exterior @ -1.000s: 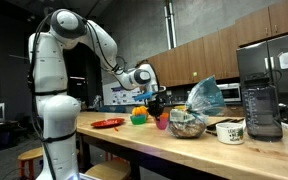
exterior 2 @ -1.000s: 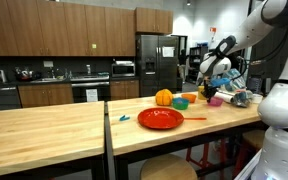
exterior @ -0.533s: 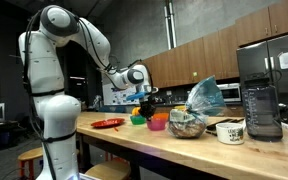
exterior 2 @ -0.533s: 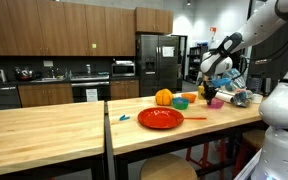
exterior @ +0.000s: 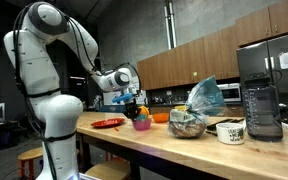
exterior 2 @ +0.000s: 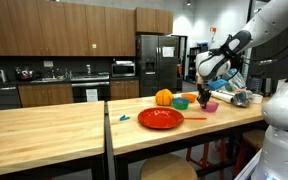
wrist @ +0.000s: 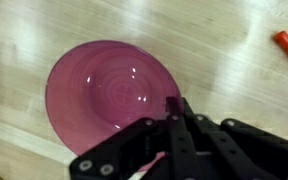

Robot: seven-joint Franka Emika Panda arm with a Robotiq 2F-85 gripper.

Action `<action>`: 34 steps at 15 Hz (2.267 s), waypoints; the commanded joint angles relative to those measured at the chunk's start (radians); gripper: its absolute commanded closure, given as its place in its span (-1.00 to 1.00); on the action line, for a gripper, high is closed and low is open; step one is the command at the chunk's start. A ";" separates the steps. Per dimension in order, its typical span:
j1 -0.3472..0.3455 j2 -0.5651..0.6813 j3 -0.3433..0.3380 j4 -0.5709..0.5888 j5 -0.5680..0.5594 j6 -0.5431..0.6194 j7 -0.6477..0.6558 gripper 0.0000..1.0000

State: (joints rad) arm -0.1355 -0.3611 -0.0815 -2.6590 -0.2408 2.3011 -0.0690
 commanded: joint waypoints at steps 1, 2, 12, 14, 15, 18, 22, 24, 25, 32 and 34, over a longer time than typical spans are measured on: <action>0.057 -0.068 0.050 -0.065 0.005 -0.014 -0.004 0.98; 0.081 -0.082 0.066 -0.072 0.017 -0.033 -0.008 0.98; 0.249 -0.156 0.158 -0.116 0.041 -0.064 -0.043 0.98; 0.259 -0.148 0.153 -0.110 0.045 -0.051 -0.056 0.98; 0.261 -0.148 0.149 -0.110 0.045 -0.045 -0.065 0.98; 0.257 -0.144 0.141 -0.105 0.043 -0.026 -0.087 0.78; 0.237 -0.139 0.131 -0.111 0.027 0.013 -0.093 0.28; 0.224 -0.155 0.138 -0.107 0.017 0.013 -0.072 0.03; 0.219 -0.162 0.141 -0.103 0.013 0.004 -0.068 -0.09; 0.215 -0.198 0.164 -0.079 -0.020 -0.027 -0.053 -0.98; 0.215 -0.189 0.173 -0.054 -0.015 -0.019 -0.029 -1.00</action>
State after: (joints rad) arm 0.0896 -0.5433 0.0706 -2.7466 -0.2474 2.2967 -0.1295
